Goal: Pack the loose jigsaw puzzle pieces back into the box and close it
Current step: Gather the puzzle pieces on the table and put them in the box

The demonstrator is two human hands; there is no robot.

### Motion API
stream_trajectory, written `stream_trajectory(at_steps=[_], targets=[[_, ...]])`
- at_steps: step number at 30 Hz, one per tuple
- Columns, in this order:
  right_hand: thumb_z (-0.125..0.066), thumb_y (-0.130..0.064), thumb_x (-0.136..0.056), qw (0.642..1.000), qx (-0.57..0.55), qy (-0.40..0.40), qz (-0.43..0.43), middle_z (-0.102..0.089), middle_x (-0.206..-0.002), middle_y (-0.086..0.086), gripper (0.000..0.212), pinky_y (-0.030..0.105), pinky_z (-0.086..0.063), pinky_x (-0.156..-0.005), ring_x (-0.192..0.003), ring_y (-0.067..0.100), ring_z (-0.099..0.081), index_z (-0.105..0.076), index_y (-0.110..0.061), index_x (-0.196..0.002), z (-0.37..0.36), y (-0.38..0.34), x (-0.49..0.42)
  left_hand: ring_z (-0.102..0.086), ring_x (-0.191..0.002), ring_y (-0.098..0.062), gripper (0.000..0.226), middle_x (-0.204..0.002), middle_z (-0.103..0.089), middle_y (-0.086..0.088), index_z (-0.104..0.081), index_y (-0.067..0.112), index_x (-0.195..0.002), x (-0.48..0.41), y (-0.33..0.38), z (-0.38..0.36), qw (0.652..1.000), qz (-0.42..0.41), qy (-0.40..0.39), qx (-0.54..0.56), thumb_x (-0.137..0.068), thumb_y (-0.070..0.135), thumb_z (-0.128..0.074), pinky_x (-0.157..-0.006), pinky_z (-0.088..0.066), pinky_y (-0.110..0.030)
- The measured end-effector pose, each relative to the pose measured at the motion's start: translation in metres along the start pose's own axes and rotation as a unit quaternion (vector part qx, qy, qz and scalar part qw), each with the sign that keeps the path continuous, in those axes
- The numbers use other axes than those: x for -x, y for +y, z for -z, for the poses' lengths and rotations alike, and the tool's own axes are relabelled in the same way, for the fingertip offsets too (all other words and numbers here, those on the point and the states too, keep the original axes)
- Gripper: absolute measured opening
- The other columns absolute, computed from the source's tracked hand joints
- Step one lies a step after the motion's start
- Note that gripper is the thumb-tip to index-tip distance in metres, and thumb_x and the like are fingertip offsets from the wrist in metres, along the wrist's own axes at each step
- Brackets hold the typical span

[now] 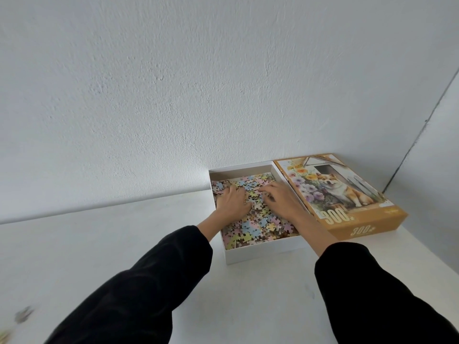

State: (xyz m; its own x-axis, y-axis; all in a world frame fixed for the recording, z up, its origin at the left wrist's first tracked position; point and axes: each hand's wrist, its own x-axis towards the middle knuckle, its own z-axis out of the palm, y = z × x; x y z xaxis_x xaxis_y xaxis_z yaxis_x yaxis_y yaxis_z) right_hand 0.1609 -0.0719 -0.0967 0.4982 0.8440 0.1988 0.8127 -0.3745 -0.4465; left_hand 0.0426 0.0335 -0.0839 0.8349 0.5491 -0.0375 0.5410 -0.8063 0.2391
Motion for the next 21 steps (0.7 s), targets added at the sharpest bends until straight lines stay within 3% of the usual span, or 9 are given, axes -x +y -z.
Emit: stream_trajectory(at_steps=[4,9,13,17,21], targets=[[-0.049,-0.011,-0.091,0.998,-0.055,0.030,0.007,-0.060,-0.118,0.009,0.030,0.030,-0.038,-0.094,-0.113,0.023,-0.052,-0.060,-0.012,-0.119,0.007,-0.005,0.002,-0.039,-0.124,-0.031,0.041,-0.134,-0.041,-0.013,-0.046,0.010,-0.126,0.002,0.000,0.004,0.999,-0.008,0.022,0.036,-0.093,0.033,-0.042,-0.099,-0.037,-0.046],[-0.051,-0.010,-0.091,0.993,-0.100,0.054,-0.008,-0.062,-0.122,0.007,0.033,0.026,-0.038,-0.095,-0.114,0.018,-0.055,-0.058,-0.013,-0.123,0.023,-0.017,0.006,-0.037,-0.129,-0.029,0.048,-0.139,-0.039,-0.015,-0.037,0.010,-0.137,0.011,-0.001,0.028,0.993,-0.042,0.037,0.104,-0.093,0.026,-0.046,-0.101,-0.035,-0.040],[-0.052,-0.013,-0.091,0.992,-0.107,0.061,-0.017,-0.061,-0.122,0.009,0.036,0.034,-0.042,-0.098,-0.114,0.021,-0.055,-0.054,-0.014,-0.126,0.036,-0.036,0.008,-0.047,-0.122,-0.024,0.038,-0.132,-0.052,-0.010,-0.050,0.010,-0.128,0.023,-0.011,0.051,0.988,-0.066,0.063,0.126,-0.092,0.025,-0.049,-0.098,-0.039,-0.037],[-0.052,-0.008,-0.090,0.989,-0.130,0.066,0.003,-0.060,-0.123,0.010,0.034,0.026,-0.039,-0.095,-0.116,0.020,-0.054,-0.055,-0.012,-0.124,0.041,-0.067,0.012,-0.058,-0.109,-0.022,0.030,-0.118,-0.063,-0.009,-0.059,0.007,-0.118,0.047,-0.028,0.071,0.981,-0.075,0.086,0.156,-0.092,0.020,-0.051,-0.086,-0.042,-0.027],[-0.052,-0.008,-0.090,0.987,-0.144,0.068,0.024,-0.061,-0.120,0.010,0.032,0.025,-0.040,-0.091,-0.112,0.019,-0.056,-0.057,-0.012,-0.121,0.035,-0.103,0.018,-0.060,-0.104,-0.023,0.024,-0.111,-0.066,-0.010,-0.064,0.005,-0.110,0.078,-0.053,0.083,0.976,-0.099,0.106,0.162,-0.091,0.017,-0.053,-0.087,-0.045,-0.028]])
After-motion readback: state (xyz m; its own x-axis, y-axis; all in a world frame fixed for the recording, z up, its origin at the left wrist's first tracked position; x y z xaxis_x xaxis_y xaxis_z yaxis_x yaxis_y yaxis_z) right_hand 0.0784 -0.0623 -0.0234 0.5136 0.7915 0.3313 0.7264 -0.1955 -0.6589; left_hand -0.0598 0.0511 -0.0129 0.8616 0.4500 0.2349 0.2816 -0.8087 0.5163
